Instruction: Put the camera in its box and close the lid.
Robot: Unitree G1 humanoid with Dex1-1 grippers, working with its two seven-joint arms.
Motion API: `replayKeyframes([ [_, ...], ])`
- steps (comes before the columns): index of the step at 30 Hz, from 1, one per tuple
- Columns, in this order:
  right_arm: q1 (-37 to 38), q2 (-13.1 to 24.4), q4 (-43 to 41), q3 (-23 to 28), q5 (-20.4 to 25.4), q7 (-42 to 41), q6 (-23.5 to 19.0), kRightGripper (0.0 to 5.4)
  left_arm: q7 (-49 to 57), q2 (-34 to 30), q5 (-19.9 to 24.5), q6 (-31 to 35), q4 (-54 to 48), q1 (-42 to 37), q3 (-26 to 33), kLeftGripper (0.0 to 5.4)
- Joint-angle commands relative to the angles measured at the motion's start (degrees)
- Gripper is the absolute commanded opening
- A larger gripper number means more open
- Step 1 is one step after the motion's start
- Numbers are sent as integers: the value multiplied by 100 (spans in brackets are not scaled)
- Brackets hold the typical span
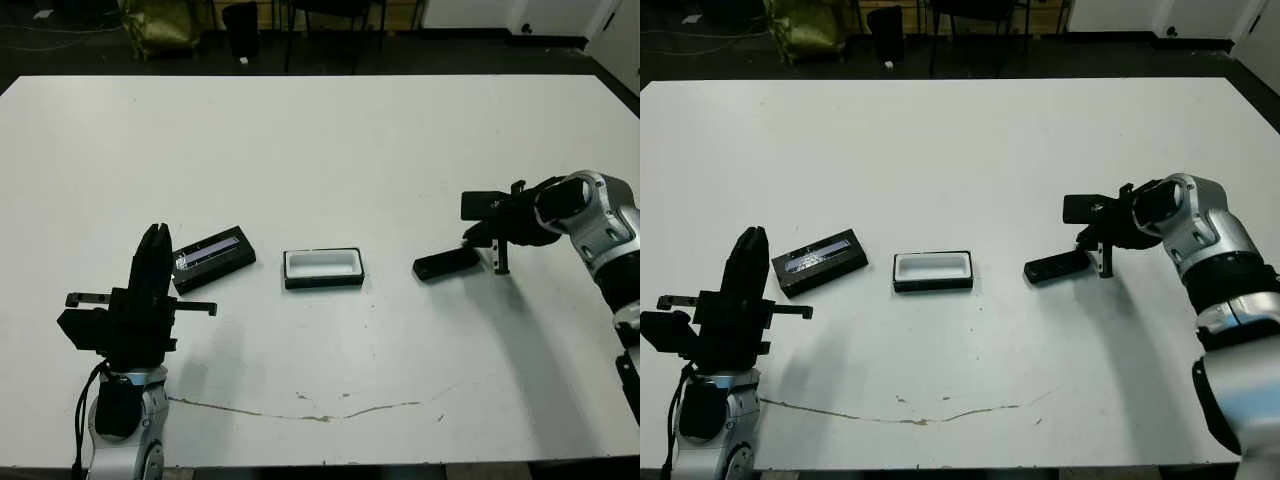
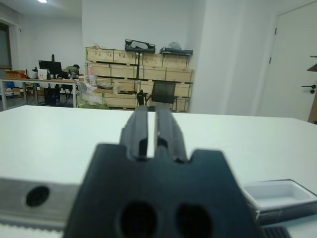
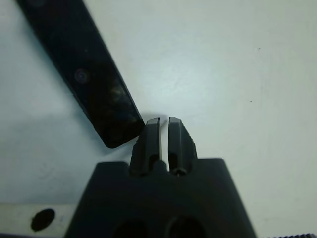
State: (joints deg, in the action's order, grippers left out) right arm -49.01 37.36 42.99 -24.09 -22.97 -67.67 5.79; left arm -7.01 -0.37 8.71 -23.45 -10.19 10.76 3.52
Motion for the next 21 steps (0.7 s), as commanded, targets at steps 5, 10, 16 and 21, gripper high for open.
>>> replayKeyframes([
  [5,429,267,-588,89,206,-424,-278,0,12,-31,-38,86,-10,57,10,2],
  [10,547,387,-934,89,212,-483,-485,0,94,-11,-161,86,-15,42,16,2],
  [16,616,460,-1020,147,373,-594,-453,0,69,-19,-74,130,-23,45,-15,2],
  [21,668,502,-1074,142,411,-627,-435,0,75,-33,-112,81,-3,46,-26,2],
])
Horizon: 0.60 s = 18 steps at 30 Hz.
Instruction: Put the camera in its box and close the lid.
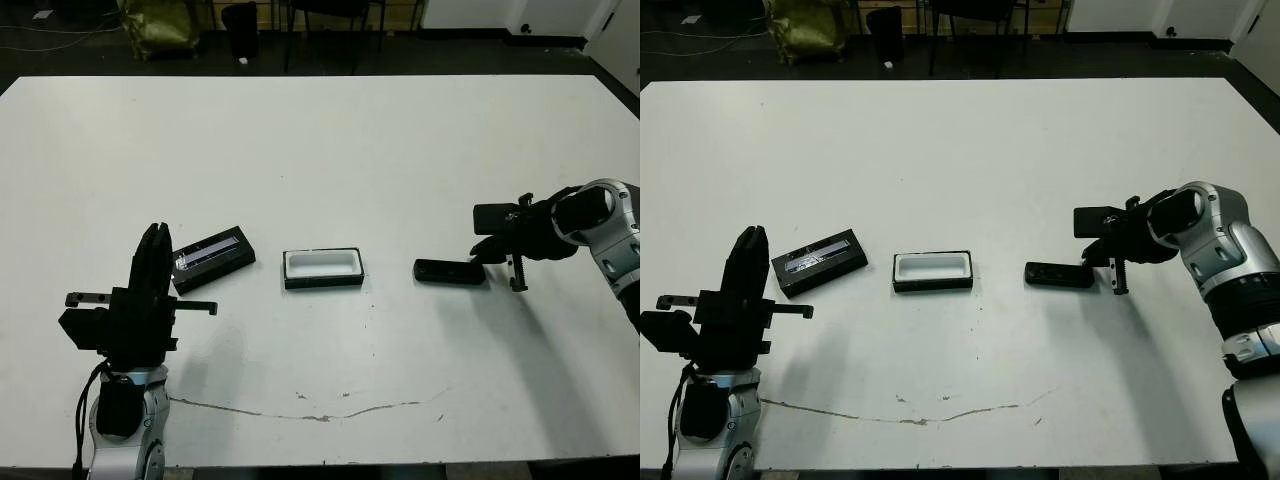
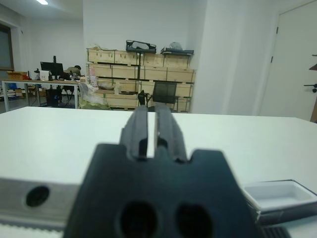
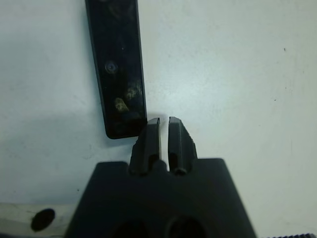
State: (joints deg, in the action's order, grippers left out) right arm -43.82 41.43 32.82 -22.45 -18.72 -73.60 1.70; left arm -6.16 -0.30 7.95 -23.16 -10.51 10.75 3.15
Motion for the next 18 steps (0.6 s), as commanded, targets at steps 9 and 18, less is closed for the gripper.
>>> replayKeyframes([
  [9,330,202,-197,90,287,-254,14,0,-24,-39,11,109,-5,39,-5,2],
  [18,410,262,-344,88,416,-543,-464,0,-39,-48,22,113,4,20,-10,2],
])
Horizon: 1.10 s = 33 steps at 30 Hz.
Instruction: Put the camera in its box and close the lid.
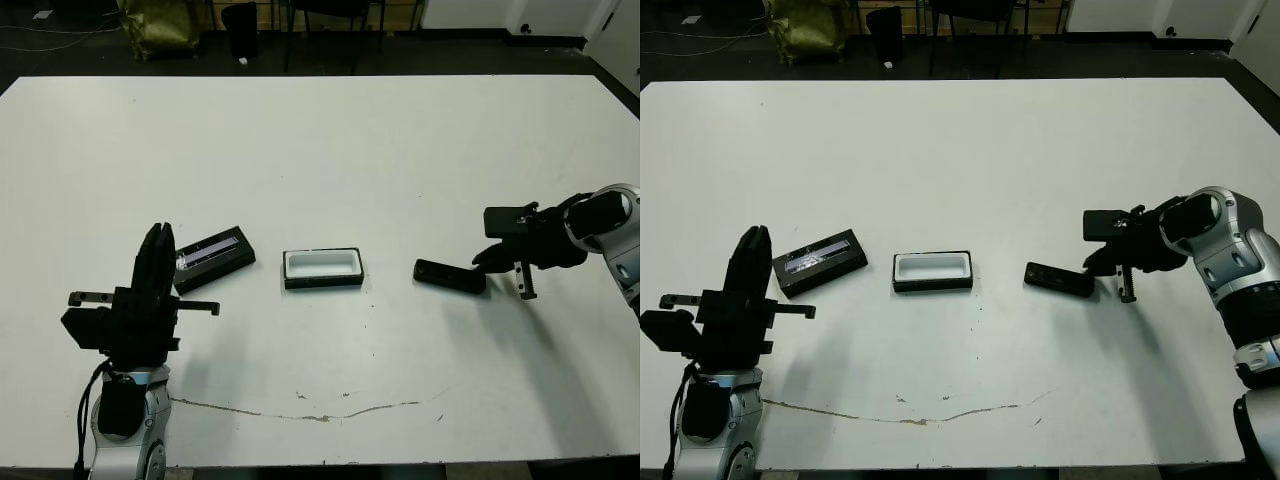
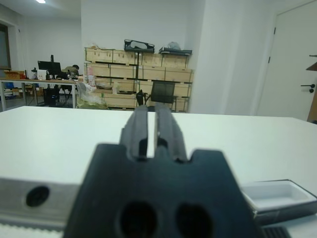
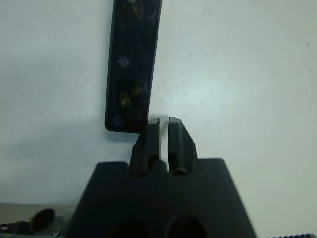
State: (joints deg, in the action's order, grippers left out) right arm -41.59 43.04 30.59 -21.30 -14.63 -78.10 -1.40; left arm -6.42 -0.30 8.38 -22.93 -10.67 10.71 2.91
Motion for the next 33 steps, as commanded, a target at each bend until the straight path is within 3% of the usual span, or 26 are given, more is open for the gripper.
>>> replayKeyframes([
  [1,212,117,-190,-24,22,-125,-207,0,-11,-45,-23,90,19,26,15,2],
  [15,684,346,-1370,-92,143,-464,-1033,0,-20,17,87,106,-26,102,11,2],
  [25,814,448,-1618,-112,161,-457,-1052,0,-11,12,32,36,-30,144,28,2],
  [29,798,466,-1667,-128,140,-487,-1294,0,11,19,-15,36,-42,144,17,2],
  [33,979,462,-1795,88,111,-27,-1373,0,-12,33,43,73,-85,161,1,2],
])
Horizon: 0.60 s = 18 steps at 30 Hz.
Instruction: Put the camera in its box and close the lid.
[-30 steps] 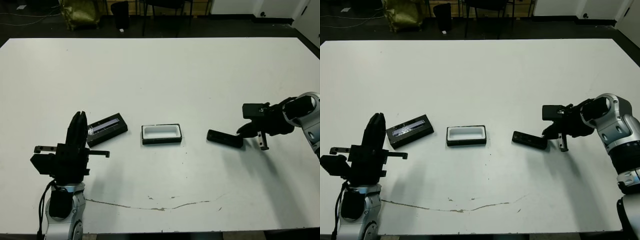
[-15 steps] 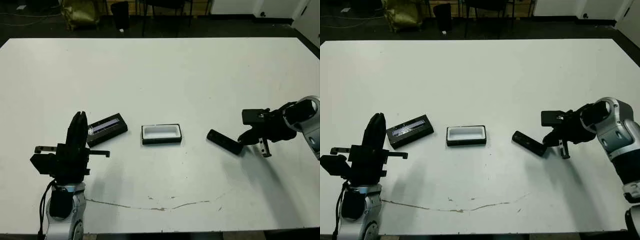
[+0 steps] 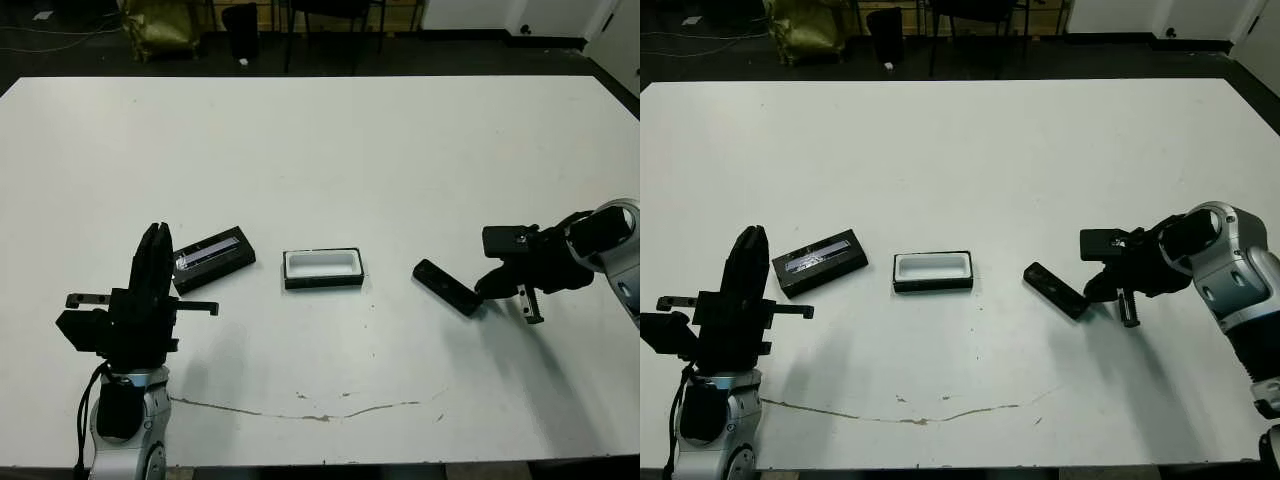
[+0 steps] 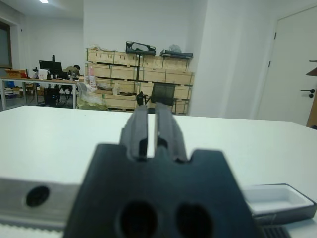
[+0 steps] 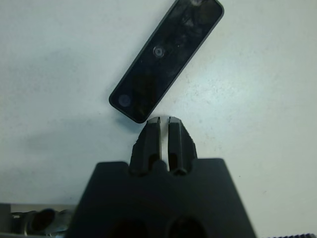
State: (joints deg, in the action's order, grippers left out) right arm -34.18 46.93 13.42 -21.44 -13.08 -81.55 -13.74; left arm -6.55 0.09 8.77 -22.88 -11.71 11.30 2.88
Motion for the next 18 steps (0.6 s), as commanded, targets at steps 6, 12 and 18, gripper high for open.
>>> replayKeyframes([
  [6,823,-131,-12,956,-31,2340,375,0,42,18,-19,90,-1,149,-8,2],
  [12,670,-447,84,2087,967,3242,614,0,17,1,-54,-23,79,163,15,2],
  [18,941,-532,-1110,2684,1771,3477,-93,0,-2,9,-60,-17,72,186,-30,2],
])
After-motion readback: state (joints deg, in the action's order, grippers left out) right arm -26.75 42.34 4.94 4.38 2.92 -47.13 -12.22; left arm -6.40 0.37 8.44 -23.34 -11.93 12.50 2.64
